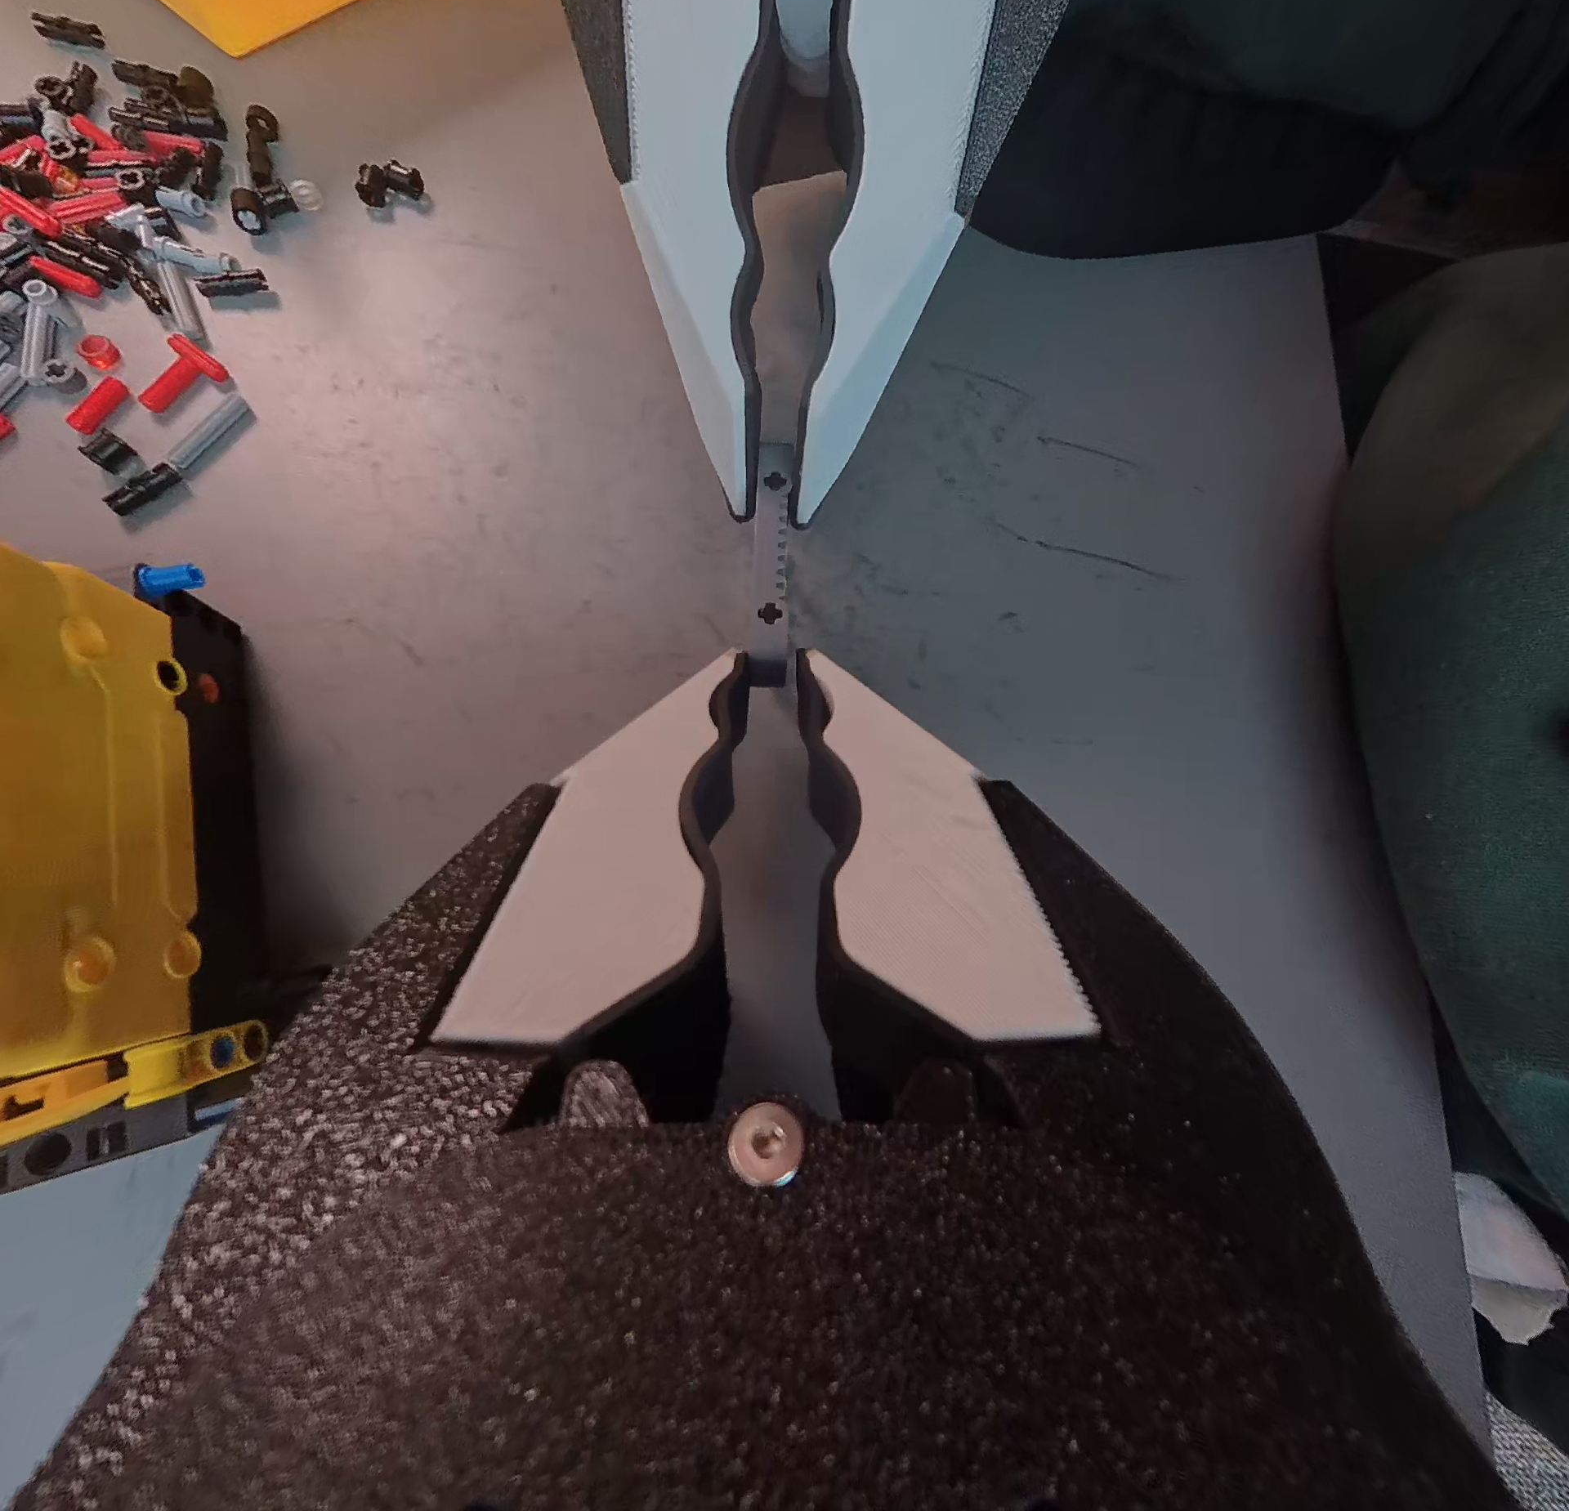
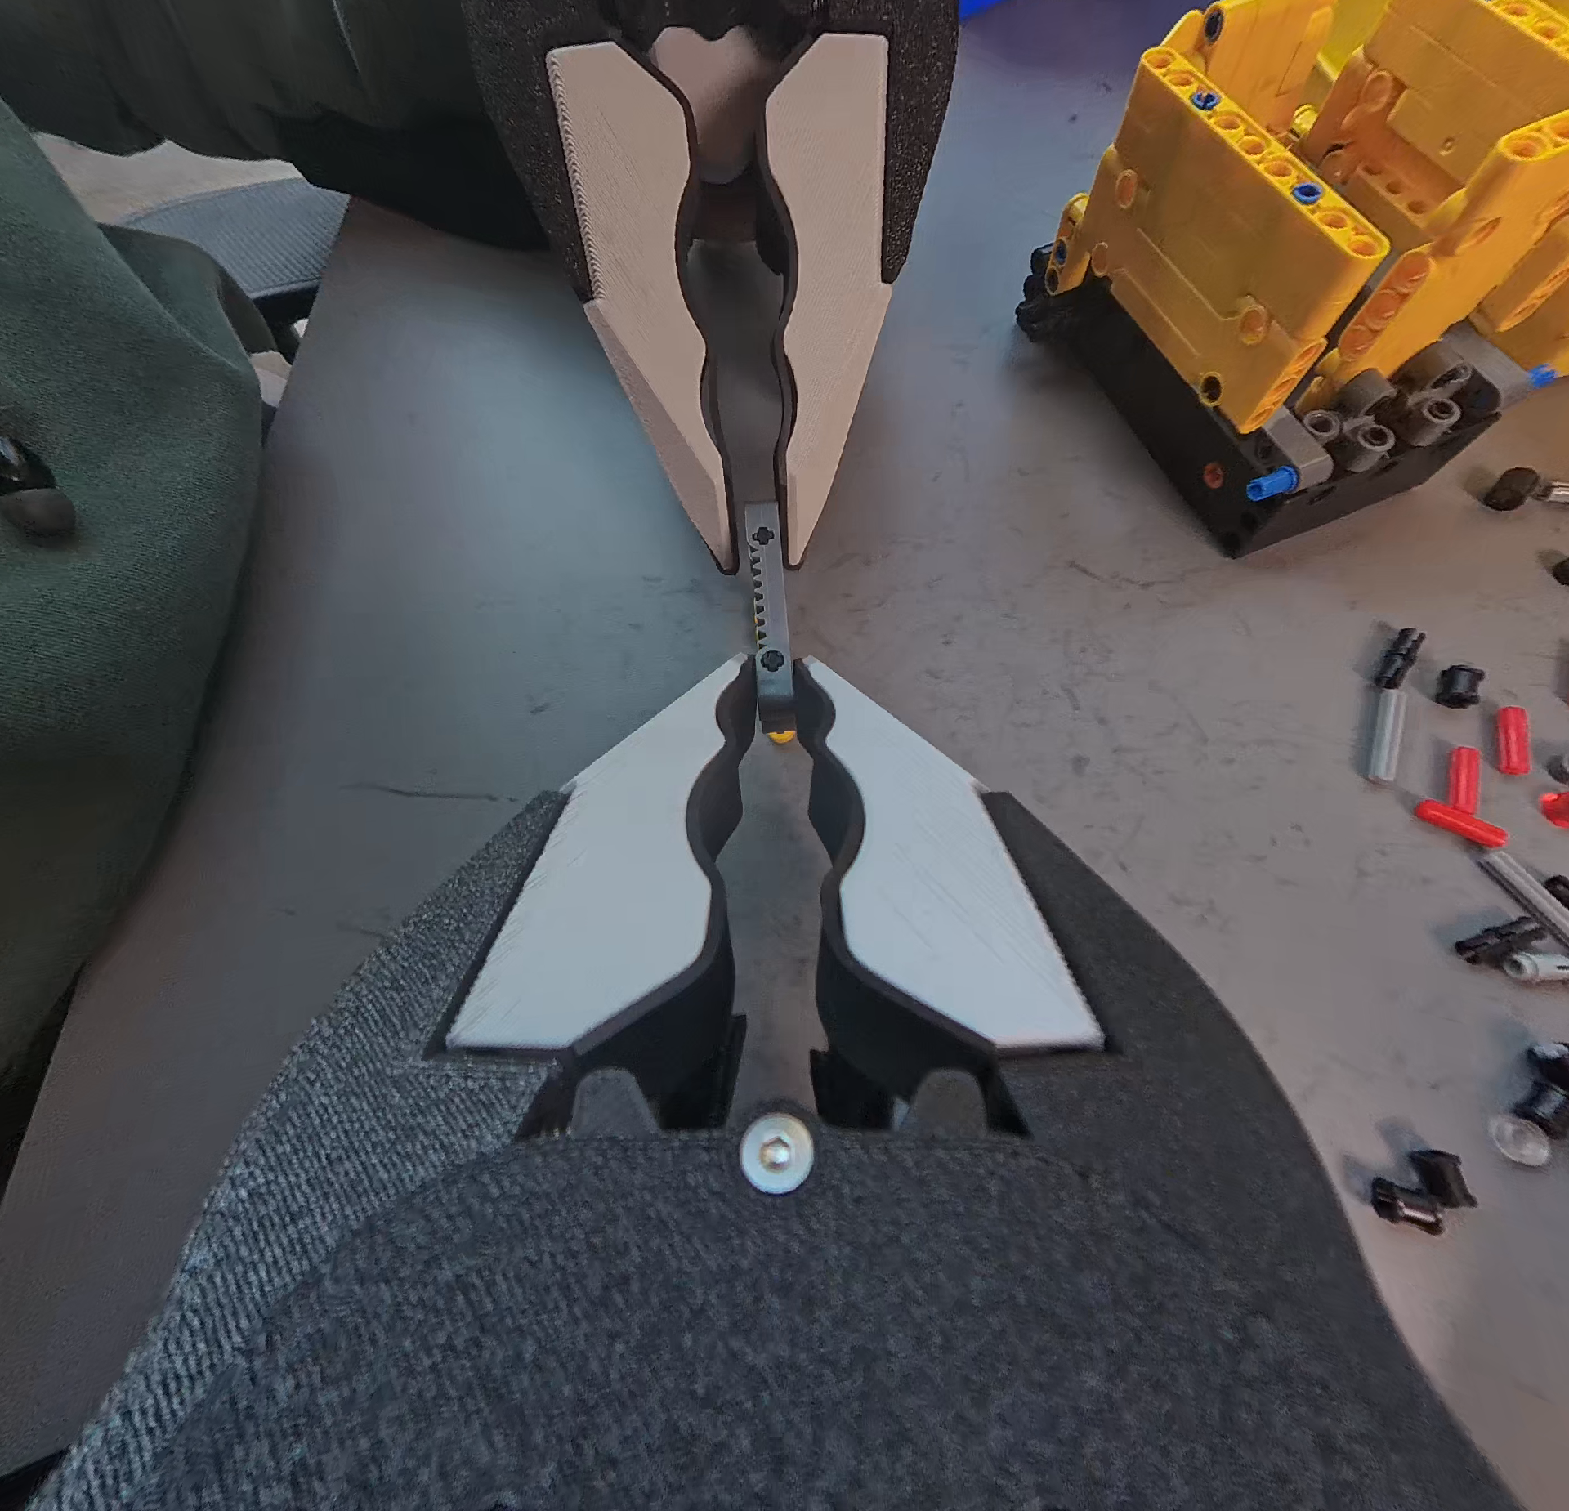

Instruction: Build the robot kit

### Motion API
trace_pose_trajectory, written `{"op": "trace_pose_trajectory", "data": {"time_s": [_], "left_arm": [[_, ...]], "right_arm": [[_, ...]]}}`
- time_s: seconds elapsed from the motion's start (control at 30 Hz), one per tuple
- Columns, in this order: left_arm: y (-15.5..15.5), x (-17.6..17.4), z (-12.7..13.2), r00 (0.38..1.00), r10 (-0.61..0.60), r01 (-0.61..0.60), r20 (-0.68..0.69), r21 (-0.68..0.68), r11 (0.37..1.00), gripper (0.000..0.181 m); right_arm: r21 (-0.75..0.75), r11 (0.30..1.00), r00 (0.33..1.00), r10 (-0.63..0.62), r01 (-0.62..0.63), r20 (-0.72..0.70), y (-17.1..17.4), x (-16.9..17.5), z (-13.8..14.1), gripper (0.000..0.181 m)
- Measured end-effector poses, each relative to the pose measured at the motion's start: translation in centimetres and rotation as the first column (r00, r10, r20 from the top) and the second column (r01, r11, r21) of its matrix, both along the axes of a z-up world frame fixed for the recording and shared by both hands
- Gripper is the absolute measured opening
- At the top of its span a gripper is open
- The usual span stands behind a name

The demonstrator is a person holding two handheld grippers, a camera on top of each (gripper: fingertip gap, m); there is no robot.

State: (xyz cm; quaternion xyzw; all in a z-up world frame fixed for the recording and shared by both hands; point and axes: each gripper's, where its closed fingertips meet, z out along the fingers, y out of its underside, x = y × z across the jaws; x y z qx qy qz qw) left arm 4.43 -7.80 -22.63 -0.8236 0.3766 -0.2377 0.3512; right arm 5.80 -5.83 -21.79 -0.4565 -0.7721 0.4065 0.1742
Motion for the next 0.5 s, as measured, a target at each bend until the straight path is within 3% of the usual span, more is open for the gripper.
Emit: {"op": "trace_pose_trajectory", "data": {"time_s": [0.5], "left_arm": [[0.01, 0.15, 0.64, 1.0, -0.005, 0.005, 0.007, 0.03, 1.0, 0.013]], "right_arm": [[0.021, 1.0, 1.0, 0.007, -0.007, 0.019, 0.19, 0.39, -0.03, 0.007]]}}
